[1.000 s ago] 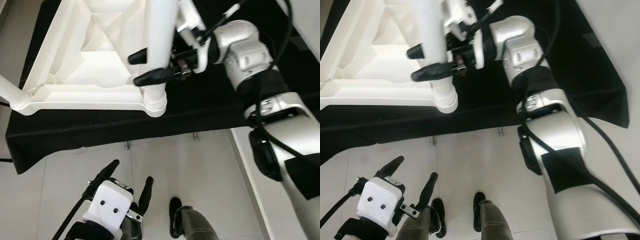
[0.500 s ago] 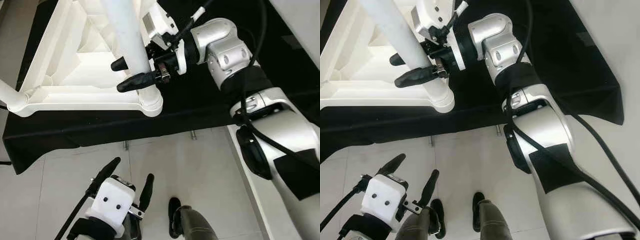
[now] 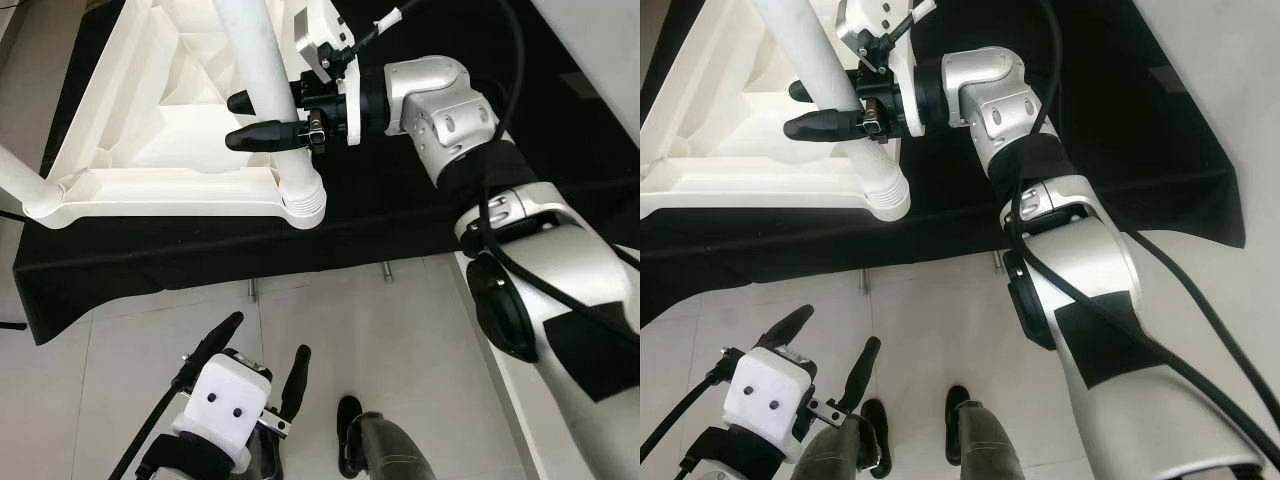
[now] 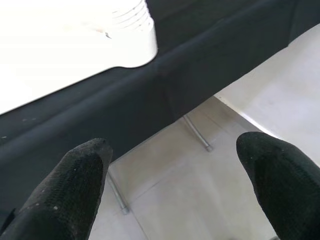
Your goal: Building children table
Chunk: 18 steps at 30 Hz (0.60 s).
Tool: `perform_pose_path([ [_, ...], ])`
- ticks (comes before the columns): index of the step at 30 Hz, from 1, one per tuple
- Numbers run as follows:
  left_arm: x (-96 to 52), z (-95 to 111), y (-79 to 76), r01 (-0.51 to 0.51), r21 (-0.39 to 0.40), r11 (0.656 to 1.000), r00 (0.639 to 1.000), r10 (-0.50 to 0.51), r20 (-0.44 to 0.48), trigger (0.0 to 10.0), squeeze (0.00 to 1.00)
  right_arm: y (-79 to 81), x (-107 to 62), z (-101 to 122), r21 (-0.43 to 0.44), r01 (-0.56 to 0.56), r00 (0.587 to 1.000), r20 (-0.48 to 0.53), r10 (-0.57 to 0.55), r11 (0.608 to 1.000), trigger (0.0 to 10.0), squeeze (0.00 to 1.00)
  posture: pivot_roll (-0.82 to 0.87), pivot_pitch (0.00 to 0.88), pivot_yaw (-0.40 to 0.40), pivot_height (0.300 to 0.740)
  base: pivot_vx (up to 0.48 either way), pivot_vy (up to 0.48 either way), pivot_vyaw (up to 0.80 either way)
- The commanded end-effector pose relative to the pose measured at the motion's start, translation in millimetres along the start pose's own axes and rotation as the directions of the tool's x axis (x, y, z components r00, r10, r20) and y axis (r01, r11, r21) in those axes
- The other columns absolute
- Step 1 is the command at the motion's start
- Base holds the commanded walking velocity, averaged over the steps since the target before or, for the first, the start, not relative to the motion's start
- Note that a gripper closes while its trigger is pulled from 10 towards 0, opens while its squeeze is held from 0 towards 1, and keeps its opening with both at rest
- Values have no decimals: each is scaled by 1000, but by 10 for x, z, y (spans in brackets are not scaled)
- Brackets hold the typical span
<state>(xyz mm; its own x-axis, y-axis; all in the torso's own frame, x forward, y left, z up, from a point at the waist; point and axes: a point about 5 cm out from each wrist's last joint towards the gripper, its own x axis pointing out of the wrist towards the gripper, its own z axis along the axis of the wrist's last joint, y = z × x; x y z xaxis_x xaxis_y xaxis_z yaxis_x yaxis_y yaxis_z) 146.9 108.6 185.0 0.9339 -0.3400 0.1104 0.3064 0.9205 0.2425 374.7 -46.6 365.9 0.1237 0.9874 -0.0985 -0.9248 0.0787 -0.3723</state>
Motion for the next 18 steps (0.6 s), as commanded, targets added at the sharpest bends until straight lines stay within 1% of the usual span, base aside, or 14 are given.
perform_pose_path([
  [1,-26,-61,-10,3,1,1000,999,-3,-32,10000,0,14,-75,-405,142,78,994,-93,-65,987,10000,0,16,427,10,740,0,0,0],
  [2,-30,-59,-3,4,1,1000,999,-4,-32,10000,0,2,-100,-416,153,103,992,-83,-91,983,10000,0,16,426,12,740,0,0,0],
  [3,-30,-59,-3,4,1,1000,999,-4,-32,10000,0,2,-100,-416,153,103,992,-83,-91,983,10000,0,16,426,12,740,0,0,0],
  [4,-30,-60,-4,8,2,1000,999,-8,-32,10000,0,-10,-160,-438,162,130,991,-60,-121,978,10000,0,16,419,18,740,0,0,0],
  [9,-21,-71,-27,15,4,1000,999,-15,-33,10000,0,-1,-200,-499,170,169,986,-31,-166,971,10000,0,15,417,20,740,0,0,0],
  [13,-16,-75,-23,14,7,1000,999,-14,-34,10000,0,39,-194,-537,163,158,987,-2,-160,974,10000,0,22,418,25,740,0,0,0],
  [15,-12,-78,-15,14,9,1000,999,-14,-34,10000,0,84,-197,-516,151,113,991,50,-121,982,10000,0,22,419,27,740,0,0,0],
  [18,-9,-79,-12,14,10,1000,999,-14,-34,10000,0,108,-203,-502,151,86,992,76,-98,985,10000,0,23,420,27,740,0,0,0],
])
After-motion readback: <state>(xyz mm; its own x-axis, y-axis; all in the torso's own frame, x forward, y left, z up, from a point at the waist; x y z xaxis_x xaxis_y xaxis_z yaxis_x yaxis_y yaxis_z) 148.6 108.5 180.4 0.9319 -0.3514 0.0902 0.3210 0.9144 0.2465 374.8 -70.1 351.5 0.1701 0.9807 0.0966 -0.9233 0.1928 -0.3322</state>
